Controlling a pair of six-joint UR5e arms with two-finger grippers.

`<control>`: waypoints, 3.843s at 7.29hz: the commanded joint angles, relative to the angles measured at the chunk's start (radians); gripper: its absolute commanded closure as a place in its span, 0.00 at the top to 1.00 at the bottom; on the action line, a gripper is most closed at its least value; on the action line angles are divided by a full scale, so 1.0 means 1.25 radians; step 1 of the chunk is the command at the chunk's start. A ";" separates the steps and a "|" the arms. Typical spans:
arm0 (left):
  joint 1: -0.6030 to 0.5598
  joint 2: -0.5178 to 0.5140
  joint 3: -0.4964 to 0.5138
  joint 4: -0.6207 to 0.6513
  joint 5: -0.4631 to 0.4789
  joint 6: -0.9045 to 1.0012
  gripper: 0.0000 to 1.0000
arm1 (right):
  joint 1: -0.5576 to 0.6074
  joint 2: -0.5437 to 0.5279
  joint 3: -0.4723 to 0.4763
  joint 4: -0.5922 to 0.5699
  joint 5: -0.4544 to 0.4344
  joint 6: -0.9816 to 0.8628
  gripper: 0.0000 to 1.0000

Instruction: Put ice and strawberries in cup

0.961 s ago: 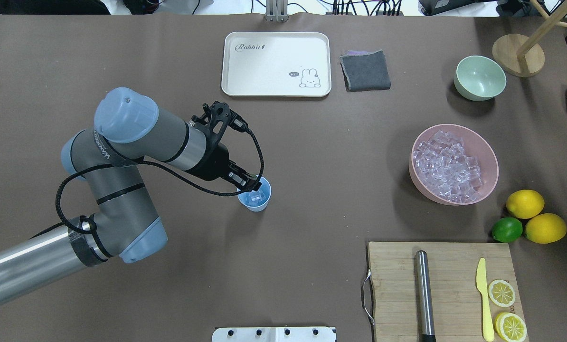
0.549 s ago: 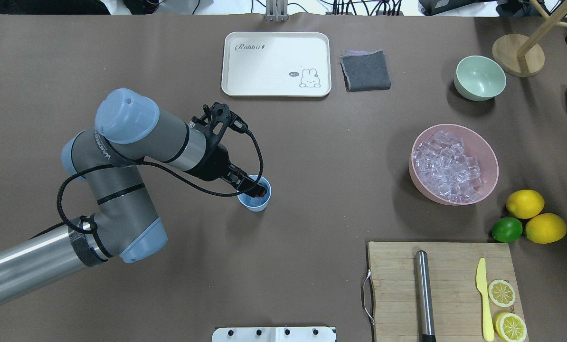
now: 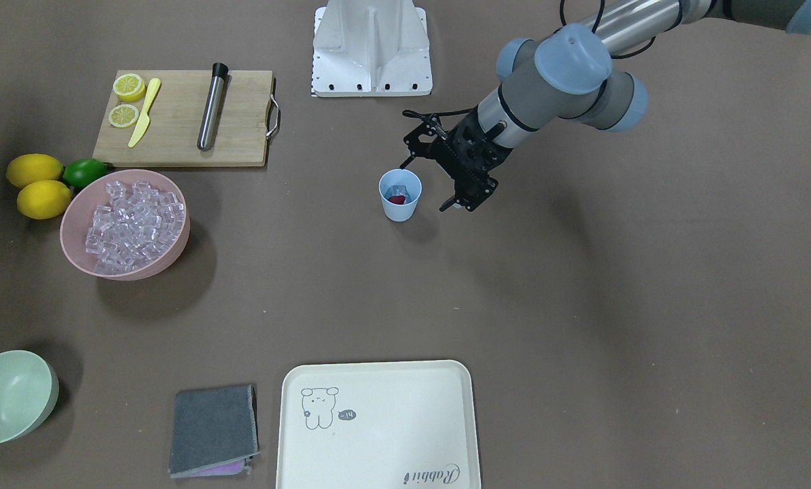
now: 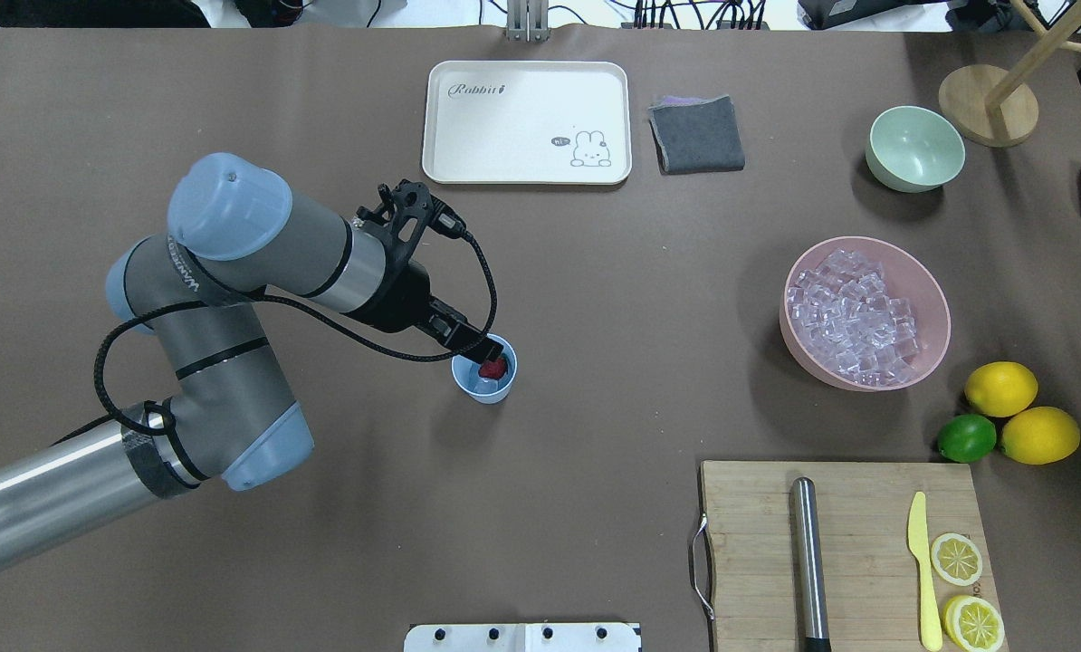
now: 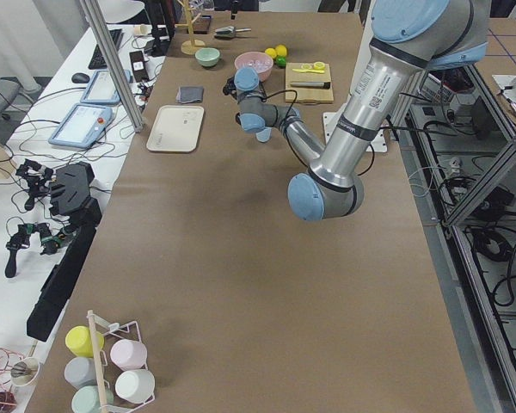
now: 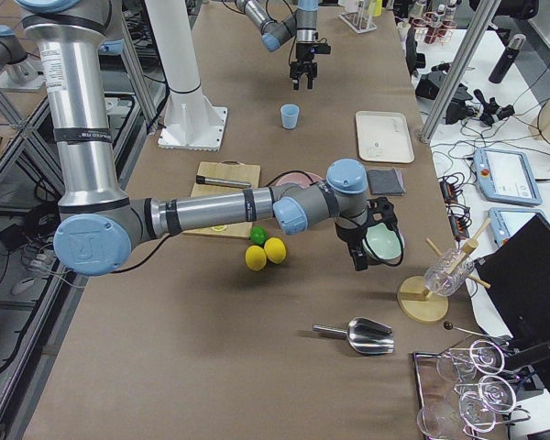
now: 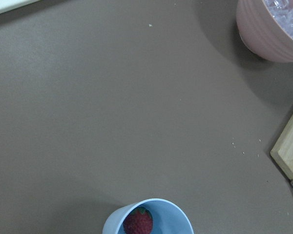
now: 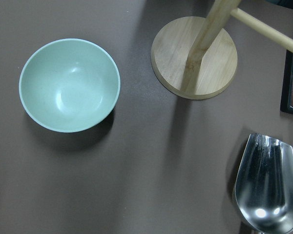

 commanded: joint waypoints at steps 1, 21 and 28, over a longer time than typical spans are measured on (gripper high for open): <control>-0.104 0.016 0.002 0.048 -0.086 0.012 0.97 | 0.002 0.000 0.003 -0.002 0.015 0.000 0.99; -0.675 0.396 0.143 0.266 -0.084 0.647 0.97 | 0.005 0.001 0.039 -0.004 0.075 -0.010 0.99; -0.678 0.398 0.141 0.266 -0.053 0.639 0.98 | -0.001 0.004 0.043 0.000 0.059 -0.011 0.99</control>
